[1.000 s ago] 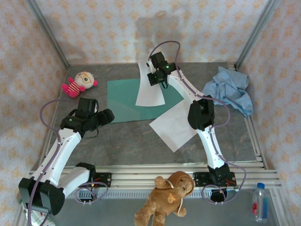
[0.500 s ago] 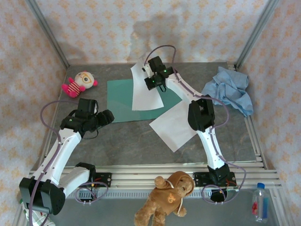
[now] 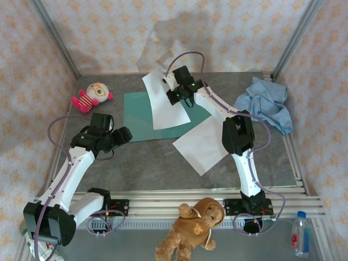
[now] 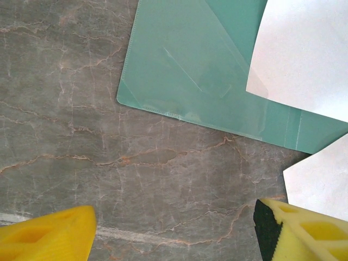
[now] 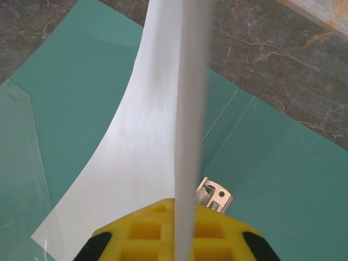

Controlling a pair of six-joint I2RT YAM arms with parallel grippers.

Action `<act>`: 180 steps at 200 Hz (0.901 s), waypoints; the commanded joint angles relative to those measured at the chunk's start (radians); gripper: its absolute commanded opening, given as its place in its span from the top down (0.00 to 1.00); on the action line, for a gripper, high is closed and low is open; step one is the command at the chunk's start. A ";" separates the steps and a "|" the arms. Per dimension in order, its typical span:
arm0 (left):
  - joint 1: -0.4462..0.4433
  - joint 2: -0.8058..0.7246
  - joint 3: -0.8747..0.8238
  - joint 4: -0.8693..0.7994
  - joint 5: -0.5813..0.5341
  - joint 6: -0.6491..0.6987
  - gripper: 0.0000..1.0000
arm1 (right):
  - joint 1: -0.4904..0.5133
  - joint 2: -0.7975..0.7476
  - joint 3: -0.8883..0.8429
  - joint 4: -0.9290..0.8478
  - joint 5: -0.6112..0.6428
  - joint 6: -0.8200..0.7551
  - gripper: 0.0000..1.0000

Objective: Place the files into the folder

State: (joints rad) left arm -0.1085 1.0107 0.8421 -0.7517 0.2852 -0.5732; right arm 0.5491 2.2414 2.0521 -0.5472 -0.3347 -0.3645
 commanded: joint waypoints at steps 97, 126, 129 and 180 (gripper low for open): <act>0.015 0.022 -0.014 -0.015 0.020 0.033 0.23 | 0.002 0.001 -0.025 0.101 -0.037 0.091 1.00; 0.018 0.017 -0.023 -0.015 0.021 0.033 0.23 | 0.002 0.022 -0.021 0.117 -0.041 0.107 1.00; 0.018 0.017 -0.024 -0.015 0.020 0.033 0.23 | 0.002 0.024 -0.020 0.117 -0.041 0.108 1.00; 0.021 0.011 -0.030 -0.017 0.022 0.033 0.23 | 0.000 0.059 0.000 0.117 -0.073 0.133 1.00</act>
State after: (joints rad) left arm -0.1020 1.0351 0.8246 -0.7521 0.3073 -0.5655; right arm 0.5491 2.2765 2.0335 -0.4500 -0.3801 -0.2600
